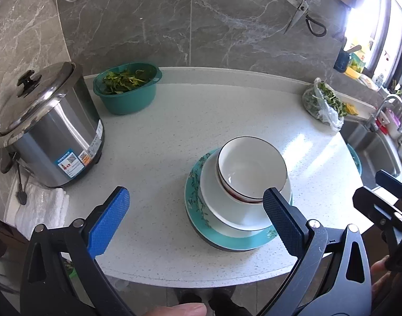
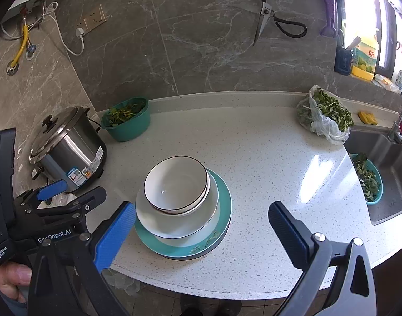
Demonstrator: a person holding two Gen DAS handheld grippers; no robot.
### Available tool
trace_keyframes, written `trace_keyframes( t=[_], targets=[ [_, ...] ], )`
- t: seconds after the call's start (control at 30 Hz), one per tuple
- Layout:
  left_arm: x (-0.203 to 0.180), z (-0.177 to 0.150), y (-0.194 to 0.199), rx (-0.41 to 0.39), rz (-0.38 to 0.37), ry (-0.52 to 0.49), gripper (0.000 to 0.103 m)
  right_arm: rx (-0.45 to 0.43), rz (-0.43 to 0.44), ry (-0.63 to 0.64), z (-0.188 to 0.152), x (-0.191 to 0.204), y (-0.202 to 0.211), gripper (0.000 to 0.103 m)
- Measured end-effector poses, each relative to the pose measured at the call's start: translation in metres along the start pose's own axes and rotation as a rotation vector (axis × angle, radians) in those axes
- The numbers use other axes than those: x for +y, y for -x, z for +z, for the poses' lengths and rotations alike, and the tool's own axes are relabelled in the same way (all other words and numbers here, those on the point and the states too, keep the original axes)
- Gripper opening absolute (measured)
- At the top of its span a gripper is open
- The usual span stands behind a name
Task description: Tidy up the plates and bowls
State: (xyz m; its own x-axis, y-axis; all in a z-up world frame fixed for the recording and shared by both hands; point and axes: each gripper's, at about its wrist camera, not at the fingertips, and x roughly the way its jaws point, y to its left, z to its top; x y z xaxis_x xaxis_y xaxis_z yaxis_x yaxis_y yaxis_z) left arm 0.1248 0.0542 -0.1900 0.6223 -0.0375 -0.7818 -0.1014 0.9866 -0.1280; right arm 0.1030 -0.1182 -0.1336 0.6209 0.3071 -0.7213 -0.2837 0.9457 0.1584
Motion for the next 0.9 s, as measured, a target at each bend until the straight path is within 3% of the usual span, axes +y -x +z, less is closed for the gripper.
trace_keyframes(
  t=[0.47,0.9],
  targets=[
    [-0.008,0.005,0.008,-0.014,0.05,0.005,0.103,0.012,-0.102,-0.027,0.0,-0.01,0.003,0.103],
    [-0.012,0.007,0.011,-0.011,0.054,0.006,0.103,0.019,-0.142,-0.04,-0.001,-0.011,0.002,0.103]
  ],
)
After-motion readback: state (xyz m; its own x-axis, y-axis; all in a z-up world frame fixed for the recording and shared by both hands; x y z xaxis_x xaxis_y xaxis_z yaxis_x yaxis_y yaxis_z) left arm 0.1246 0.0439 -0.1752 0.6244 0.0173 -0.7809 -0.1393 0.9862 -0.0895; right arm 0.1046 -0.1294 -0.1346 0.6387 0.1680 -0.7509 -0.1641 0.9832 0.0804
